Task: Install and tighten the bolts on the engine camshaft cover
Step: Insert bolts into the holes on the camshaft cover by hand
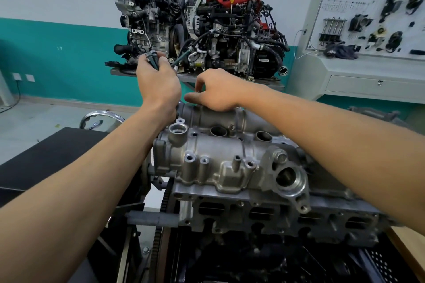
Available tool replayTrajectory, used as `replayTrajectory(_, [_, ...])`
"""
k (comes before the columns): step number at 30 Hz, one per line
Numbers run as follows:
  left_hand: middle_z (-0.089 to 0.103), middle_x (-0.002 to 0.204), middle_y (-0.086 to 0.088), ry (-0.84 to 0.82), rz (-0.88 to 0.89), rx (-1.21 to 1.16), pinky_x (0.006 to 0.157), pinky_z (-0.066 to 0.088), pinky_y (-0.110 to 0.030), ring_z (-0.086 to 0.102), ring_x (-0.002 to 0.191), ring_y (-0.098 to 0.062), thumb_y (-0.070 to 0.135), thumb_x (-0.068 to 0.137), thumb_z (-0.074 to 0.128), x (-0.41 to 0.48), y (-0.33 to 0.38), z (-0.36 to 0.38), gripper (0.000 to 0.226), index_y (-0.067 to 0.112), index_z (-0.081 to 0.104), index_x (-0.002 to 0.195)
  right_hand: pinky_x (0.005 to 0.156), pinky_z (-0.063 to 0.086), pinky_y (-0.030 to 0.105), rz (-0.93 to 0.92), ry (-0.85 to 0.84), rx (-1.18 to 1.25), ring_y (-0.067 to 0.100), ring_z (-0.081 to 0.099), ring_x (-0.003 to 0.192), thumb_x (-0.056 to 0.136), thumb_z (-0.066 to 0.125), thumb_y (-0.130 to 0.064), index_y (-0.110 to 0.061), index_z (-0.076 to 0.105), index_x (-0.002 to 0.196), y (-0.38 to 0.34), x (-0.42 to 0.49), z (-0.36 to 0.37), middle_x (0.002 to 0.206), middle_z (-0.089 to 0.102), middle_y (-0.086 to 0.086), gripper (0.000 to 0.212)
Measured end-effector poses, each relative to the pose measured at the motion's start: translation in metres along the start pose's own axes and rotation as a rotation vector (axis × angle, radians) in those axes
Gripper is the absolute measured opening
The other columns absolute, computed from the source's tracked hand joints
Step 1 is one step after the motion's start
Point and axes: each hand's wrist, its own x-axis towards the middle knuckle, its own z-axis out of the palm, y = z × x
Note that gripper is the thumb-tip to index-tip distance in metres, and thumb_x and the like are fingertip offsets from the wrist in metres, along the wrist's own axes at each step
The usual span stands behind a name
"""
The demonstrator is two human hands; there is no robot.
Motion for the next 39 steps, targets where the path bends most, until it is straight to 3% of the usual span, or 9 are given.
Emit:
replayTrajectory(6, [0.046, 0.077, -0.001, -0.015, 0.006, -0.036, 0.076, 0.035, -0.04, 0.044, 0.074, -0.024, 0.021, 0.102, 0.042, 0.003, -0.003, 0.001, 0.007, 0.021, 0.047, 0.097, 0.073, 0.047, 0.03, -0.109, -0.054, -0.113, 0.025, 0.065, 0.087, 0.095, 0.061, -0.031, -0.01, 0.074, 0.097, -0.002, 0.001, -0.016, 0.092, 0.073, 0.008, 0.025])
replayTrajectory(10, [0.048, 0.078, -0.003, -0.003, 0.025, -0.022, 0.074, 0.037, -0.042, 0.045, 0.076, -0.026, 0.02, 0.102, 0.042, 0.002, -0.002, 0.0, 0.009, 0.022, 0.047, 0.095, 0.057, 0.043, 0.032, -0.088, -0.066, -0.174, 0.026, 0.056, 0.063, 0.097, 0.06, -0.036, 0.001, 0.071, 0.083, -0.004, 0.005, -0.017, 0.071, 0.066, 0.012, 0.041])
replayTrajectory(15, [0.061, 0.102, -0.017, 0.03, 0.025, 0.043, 0.093, 0.049, -0.063, 0.058, 0.088, -0.036, 0.021, 0.101, 0.044, 0.001, 0.001, 0.002, 0.013, 0.015, 0.052, 0.11, 0.05, 0.034, 0.029, -0.052, -0.011, -0.203, 0.02, 0.048, 0.052, 0.095, 0.058, -0.05, -0.013, 0.051, 0.059, -0.003, 0.008, -0.017, 0.056, 0.051, 0.003, 0.052])
replayTrajectory(17, [0.062, 0.103, -0.016, 0.041, 0.035, 0.048, 0.094, 0.048, -0.062, 0.059, 0.088, -0.034, 0.021, 0.101, 0.044, 0.0, 0.002, 0.002, 0.014, 0.014, 0.053, 0.109, 0.049, 0.033, 0.029, -0.026, 0.015, -0.205, 0.02, 0.049, 0.052, 0.095, 0.054, -0.055, -0.014, 0.049, 0.058, -0.003, 0.008, -0.016, 0.057, 0.05, 0.003, 0.056])
replayTrajectory(22, [0.059, 0.133, -0.026, 0.042, 0.022, 0.093, 0.103, 0.046, -0.059, 0.056, 0.122, -0.045, 0.024, 0.102, 0.043, -0.001, 0.004, 0.002, 0.036, 0.005, 0.049, 0.132, 0.055, 0.045, 0.031, 0.01, -0.029, -0.148, 0.021, 0.058, 0.058, 0.097, 0.046, -0.059, -0.01, 0.059, 0.06, -0.004, 0.003, -0.018, 0.06, 0.062, 0.008, 0.063])
replayTrajectory(27, [0.052, 0.088, -0.005, 0.023, 0.059, 0.041, 0.075, 0.043, -0.044, 0.049, 0.082, -0.027, 0.02, 0.101, 0.043, 0.001, 0.002, 0.003, 0.009, 0.023, 0.049, 0.095, 0.077, 0.056, 0.036, -0.047, -0.107, -0.146, 0.023, 0.068, 0.083, 0.095, 0.057, -0.029, -0.012, 0.073, 0.083, 0.001, 0.0, -0.029, 0.081, 0.074, 0.006, 0.026])
replayTrajectory(32, [0.05, 0.085, -0.006, 0.021, 0.066, 0.055, 0.072, 0.04, -0.042, 0.046, 0.079, -0.025, 0.022, 0.101, 0.043, 0.0, 0.001, 0.002, 0.016, 0.028, 0.048, 0.087, 0.062, 0.034, 0.029, -0.092, -0.156, -0.285, 0.022, 0.054, 0.072, 0.103, 0.046, -0.04, -0.014, 0.059, 0.075, 0.001, 0.004, -0.029, 0.068, 0.056, -0.003, 0.041])
replayTrajectory(36, [0.053, 0.091, -0.008, 0.029, 0.059, 0.08, 0.075, 0.047, -0.051, 0.048, 0.08, -0.026, 0.024, 0.1, 0.043, 0.0, 0.001, 0.0, 0.012, 0.027, 0.05, 0.09, 0.051, 0.031, 0.03, -0.033, -0.08, -0.212, 0.021, 0.051, 0.058, 0.101, 0.037, -0.056, -0.011, 0.054, 0.06, 0.001, 0.006, -0.025, 0.058, 0.054, 0.004, 0.064])
replayTrajectory(39, [0.054, 0.094, -0.008, 0.007, 0.043, 0.087, 0.079, 0.049, -0.055, 0.048, 0.082, -0.025, 0.024, 0.101, 0.044, 0.0, 0.002, -0.001, 0.009, 0.025, 0.05, 0.094, 0.06, 0.037, 0.032, -0.064, -0.085, -0.191, 0.024, 0.057, 0.072, 0.102, 0.038, -0.053, -0.012, 0.059, 0.071, 0.0, 0.006, -0.028, 0.073, 0.061, 0.006, 0.056])
